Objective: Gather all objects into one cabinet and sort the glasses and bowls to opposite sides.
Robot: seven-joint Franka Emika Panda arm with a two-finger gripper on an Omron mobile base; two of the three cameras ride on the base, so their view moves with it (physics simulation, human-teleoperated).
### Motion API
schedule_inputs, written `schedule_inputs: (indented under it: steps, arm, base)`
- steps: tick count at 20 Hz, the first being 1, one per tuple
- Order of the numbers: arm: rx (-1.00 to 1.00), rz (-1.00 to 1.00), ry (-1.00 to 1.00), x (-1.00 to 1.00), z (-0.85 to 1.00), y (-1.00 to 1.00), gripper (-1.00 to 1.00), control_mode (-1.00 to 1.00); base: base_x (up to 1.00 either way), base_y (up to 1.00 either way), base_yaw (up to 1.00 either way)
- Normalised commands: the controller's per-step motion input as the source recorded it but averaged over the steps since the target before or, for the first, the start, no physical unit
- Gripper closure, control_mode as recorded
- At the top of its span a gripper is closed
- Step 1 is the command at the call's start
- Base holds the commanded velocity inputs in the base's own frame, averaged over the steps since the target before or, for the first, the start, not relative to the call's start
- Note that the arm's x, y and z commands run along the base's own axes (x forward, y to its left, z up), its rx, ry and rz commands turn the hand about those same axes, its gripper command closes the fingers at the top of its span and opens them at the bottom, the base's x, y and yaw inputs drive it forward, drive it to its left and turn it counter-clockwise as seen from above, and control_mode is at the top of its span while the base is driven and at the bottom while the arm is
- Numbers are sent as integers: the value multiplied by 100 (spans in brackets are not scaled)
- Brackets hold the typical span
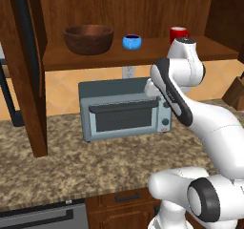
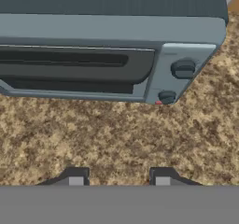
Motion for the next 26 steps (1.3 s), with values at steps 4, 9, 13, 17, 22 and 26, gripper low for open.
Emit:
schedule_inputs:
  steps: [4,9,13,17,22,26]
  arm:
    - [0,-1,0,-56,0,0,-100,-100]
    - [0,0,10,-100,-5,0,-100,-100]
    - [0,0,0,-97,1,0,-100,-100]
    - [0,0,-2,-84,15,-7,-100,-100]
    - [0,0,-6,-68,23,-12,-100,-100]
    - [0,0,-17,-38,42,-2,-100,-100]
  base:
    - [0,0,0]
    - [0,0,0]
    - [0,0,0]
    - [0,0,0]
    - [0,0,0]
    - [0,0,0]
